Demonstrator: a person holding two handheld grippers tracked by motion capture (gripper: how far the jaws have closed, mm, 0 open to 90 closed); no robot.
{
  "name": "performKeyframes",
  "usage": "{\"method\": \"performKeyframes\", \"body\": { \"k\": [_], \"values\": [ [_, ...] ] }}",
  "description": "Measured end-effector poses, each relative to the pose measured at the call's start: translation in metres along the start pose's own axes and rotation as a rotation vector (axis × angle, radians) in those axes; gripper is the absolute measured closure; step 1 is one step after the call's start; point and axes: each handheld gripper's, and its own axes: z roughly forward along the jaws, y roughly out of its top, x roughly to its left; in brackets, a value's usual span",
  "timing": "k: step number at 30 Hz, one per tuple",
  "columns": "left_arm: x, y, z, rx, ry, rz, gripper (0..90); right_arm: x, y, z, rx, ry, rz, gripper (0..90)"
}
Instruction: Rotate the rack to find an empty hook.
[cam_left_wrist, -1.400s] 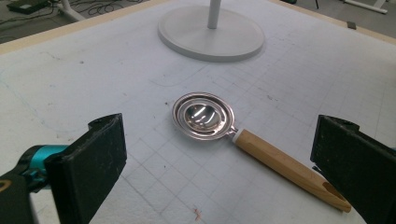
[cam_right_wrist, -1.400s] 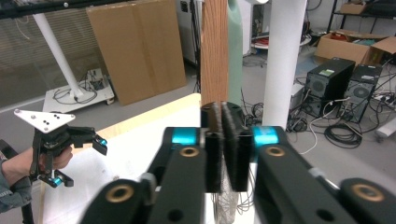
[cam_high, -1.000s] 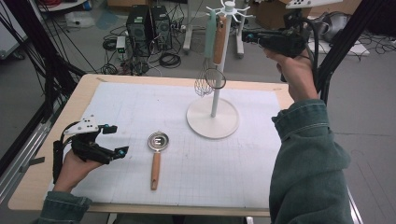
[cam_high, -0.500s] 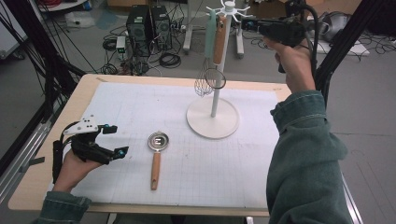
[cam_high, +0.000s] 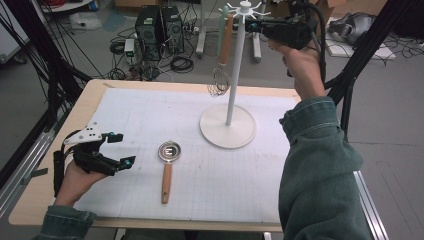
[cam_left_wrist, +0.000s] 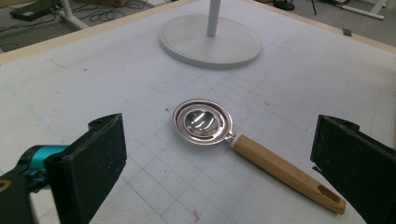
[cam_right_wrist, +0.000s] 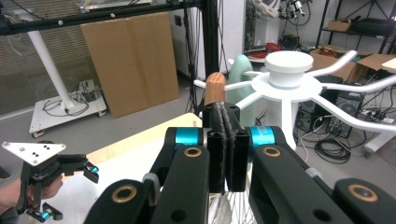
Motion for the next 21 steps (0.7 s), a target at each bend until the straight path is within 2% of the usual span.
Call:
{"method": "performKeyframes", "body": {
  "k": [13, 16, 21],
  "values": [
    [-0.001, 0.001, 0.001, 0.001, -0.003, 0.001, 4.1, 0.011, -0.001, 0.005, 0.009, -0.018, -0.023, 89.5],
    [-0.001, 0.0, 0.0, 0.0, -0.004, 0.0, 4.1, 0.012, -0.004, 0.001, -0.004, -0.008, -0.02, 89.4],
    [0.0, -0.001, 0.0, 0.002, -0.006, -0.002, 4.1, 0.016, -0.015, -0.007, -0.014, 0.017, -0.02, 77.3]
  ]
}}
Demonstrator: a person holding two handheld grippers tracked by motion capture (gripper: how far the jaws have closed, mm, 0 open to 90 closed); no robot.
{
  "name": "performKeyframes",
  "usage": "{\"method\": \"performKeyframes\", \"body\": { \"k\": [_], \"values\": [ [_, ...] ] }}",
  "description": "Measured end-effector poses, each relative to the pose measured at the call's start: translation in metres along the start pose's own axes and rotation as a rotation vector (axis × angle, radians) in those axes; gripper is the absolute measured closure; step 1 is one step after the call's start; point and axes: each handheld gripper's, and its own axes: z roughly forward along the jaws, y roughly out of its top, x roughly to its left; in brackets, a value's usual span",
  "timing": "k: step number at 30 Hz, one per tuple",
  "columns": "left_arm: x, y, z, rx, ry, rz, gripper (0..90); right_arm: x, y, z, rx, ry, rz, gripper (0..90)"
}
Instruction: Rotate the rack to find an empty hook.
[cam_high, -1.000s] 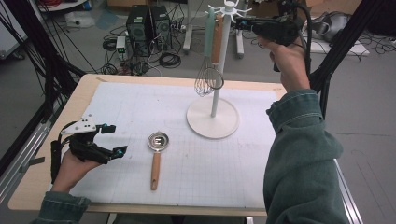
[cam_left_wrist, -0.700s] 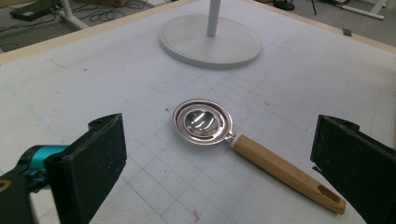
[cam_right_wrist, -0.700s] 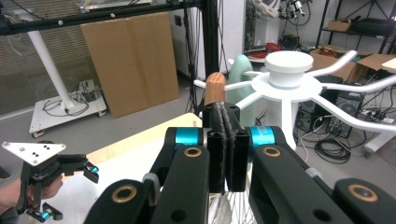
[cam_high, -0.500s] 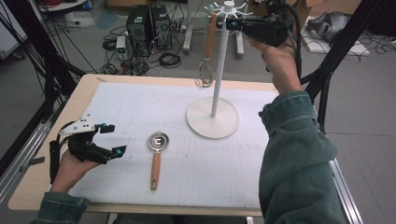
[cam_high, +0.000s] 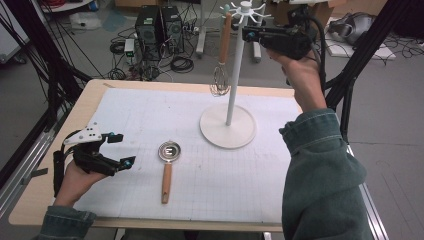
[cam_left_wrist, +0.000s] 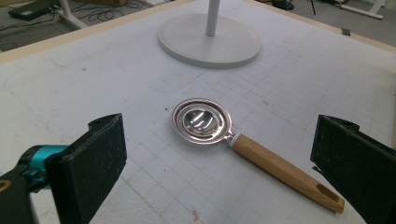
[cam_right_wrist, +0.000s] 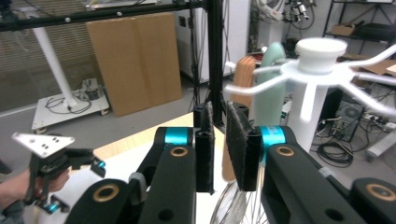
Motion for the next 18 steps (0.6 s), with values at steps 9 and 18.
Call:
{"method": "performKeyframes", "body": {
  "k": [9, 18],
  "values": [
    [0.0, 0.0, 0.002, 0.013, -0.017, 0.006, 6.7, 0.007, -0.031, -0.01, -0.004, 0.011, 0.029, 51.4],
    [-0.001, -0.001, 0.004, 0.023, -0.023, 0.006, 15.4, 0.013, -0.074, -0.009, 0.013, 0.047, 0.074, 38.9]
  ]
}}
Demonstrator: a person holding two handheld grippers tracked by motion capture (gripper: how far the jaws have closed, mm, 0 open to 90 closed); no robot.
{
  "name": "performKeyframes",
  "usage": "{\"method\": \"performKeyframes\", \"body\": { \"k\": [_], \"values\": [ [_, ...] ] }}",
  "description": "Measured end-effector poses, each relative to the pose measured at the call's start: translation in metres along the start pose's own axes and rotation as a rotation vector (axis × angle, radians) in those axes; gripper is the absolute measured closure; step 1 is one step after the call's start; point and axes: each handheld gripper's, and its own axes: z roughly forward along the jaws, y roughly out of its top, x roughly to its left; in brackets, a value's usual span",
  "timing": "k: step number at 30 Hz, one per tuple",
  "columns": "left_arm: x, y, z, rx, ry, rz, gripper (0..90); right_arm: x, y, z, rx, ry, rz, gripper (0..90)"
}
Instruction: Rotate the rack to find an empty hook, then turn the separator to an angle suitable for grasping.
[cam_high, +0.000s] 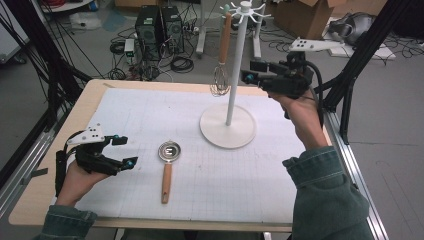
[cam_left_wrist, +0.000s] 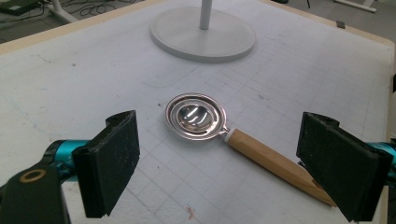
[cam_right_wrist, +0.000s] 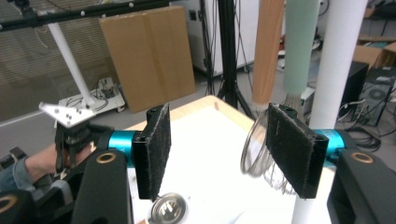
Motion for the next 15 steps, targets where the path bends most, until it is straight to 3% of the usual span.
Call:
{"method": "performKeyframes", "body": {
  "k": [2, 15],
  "values": [
    [0.001, -0.001, 0.001, 0.005, -0.01, 0.003, 21.0, 0.0, -0.01, 0.002, 0.009, 0.006, 0.002, 37.4],
    [-0.002, -0.004, 0.007, 0.034, -0.051, 0.022, 36.0, 0.003, -0.066, 0.011, 0.073, 0.023, 0.029, 30.4]
  ]
}}
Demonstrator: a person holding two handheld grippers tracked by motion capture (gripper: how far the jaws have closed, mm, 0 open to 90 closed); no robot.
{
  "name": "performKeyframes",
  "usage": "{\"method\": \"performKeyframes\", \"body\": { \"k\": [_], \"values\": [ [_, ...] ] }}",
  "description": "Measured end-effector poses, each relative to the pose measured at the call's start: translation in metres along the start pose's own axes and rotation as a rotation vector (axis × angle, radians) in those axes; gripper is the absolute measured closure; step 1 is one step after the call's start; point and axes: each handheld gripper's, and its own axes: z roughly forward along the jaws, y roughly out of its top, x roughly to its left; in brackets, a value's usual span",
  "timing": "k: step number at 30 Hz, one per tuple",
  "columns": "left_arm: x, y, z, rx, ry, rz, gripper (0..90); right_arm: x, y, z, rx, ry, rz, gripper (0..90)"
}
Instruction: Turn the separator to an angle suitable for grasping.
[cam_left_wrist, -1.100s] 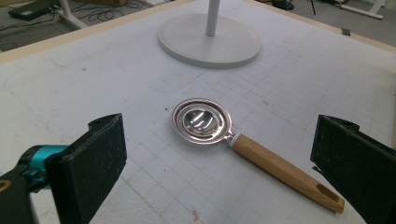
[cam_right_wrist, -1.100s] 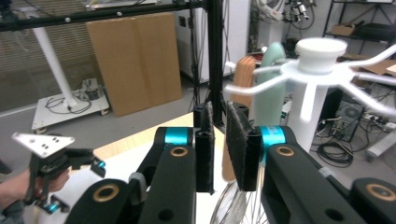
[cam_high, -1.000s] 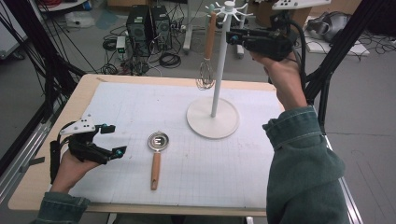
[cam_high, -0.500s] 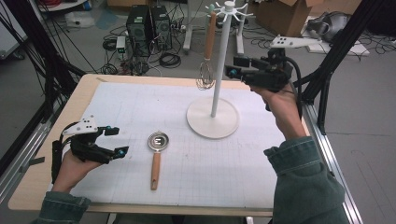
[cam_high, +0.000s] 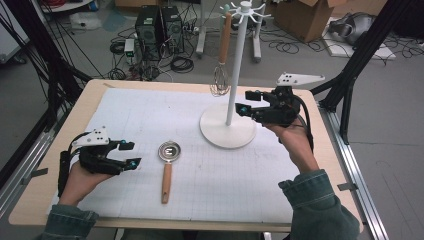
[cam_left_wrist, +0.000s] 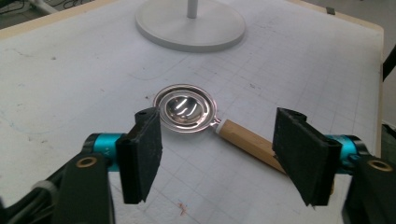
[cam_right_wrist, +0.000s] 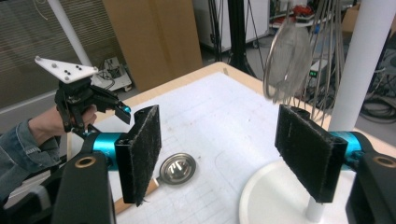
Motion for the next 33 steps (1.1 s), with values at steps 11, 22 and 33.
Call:
{"method": "performKeyframes", "body": {
  "k": [11, 22, 33],
  "values": [
    [-0.002, -0.006, 0.01, 0.039, -0.034, 0.009, 56.4, 0.007, -0.029, -0.005, 0.016, -0.001, -0.006, 29.4],
    [-0.006, -0.016, 0.033, 0.107, -0.082, 0.021, 82.2, 0.018, -0.063, -0.015, 0.031, -0.008, -0.014, 28.6],
    [-0.003, -0.012, 0.057, 0.154, -0.072, 0.021, 89.6, 0.02, -0.092, -0.009, 0.069, -0.002, -0.009, 27.8]
  ]
}}
